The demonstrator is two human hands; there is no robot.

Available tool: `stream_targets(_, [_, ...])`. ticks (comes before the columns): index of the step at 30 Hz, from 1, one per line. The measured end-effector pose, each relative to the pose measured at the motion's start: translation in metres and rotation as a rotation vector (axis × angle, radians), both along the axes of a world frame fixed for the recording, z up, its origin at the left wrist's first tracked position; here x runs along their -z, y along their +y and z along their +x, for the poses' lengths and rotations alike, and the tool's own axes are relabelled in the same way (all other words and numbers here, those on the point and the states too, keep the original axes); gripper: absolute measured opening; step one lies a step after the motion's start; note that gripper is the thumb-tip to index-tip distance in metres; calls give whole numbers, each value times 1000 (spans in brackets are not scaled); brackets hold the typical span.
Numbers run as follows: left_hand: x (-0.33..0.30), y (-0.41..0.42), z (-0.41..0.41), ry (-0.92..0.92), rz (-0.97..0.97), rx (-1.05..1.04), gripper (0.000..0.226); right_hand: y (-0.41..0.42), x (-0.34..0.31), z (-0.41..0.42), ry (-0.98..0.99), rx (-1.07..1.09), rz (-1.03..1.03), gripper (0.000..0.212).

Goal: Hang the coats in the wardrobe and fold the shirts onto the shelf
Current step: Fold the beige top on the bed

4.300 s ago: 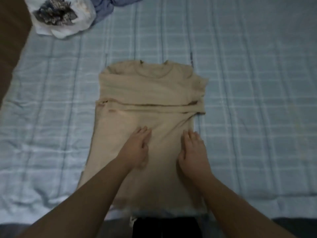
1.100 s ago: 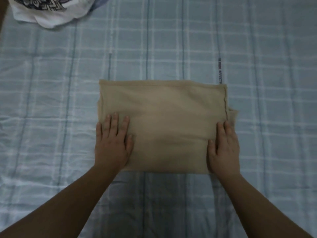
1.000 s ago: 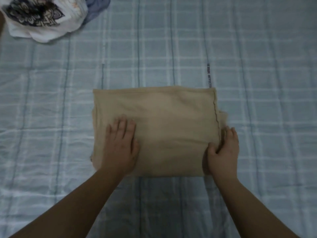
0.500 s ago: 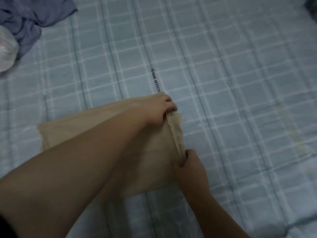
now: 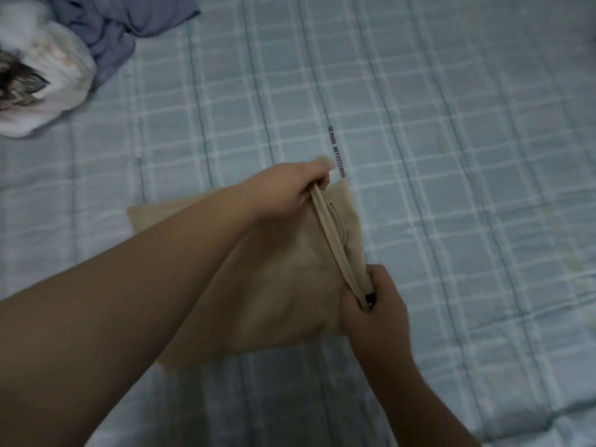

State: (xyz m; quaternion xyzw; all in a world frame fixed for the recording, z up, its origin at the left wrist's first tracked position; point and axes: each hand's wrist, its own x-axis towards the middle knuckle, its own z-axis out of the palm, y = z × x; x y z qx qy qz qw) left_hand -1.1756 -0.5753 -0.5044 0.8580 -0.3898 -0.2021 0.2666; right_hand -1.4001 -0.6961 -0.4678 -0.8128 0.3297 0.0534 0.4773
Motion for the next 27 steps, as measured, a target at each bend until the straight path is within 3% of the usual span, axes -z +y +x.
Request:
stream_targets(2, [-19,44,-1,-7,-16,-79,15,32,-25,4,-22,-66,28,24])
stream_targets(5, [-36,115,-2,60,-54,-211,33,89,-41,4,-52,-240,67,37])
stream_targets(10, [-18,221,-6,197,52,-226,39,188,-12,7,-84,-470,58,44])
stream_targets(14, [14,268,-24,222,112,-298,49,245,38,1,-20,-694,-171,30])
stream_targets(19, [31,291,-57,266,50,-491,35,264,62,-20,133,-903,-268,57])
stream_targets(23, [41,292,-80,126,-28,-563,39,249,51,-16,-69,-811,-194,23])
stream_targets(27, [39,274,-101,-164,93,-583,51,215,57,5,-204,-774,-451,41])
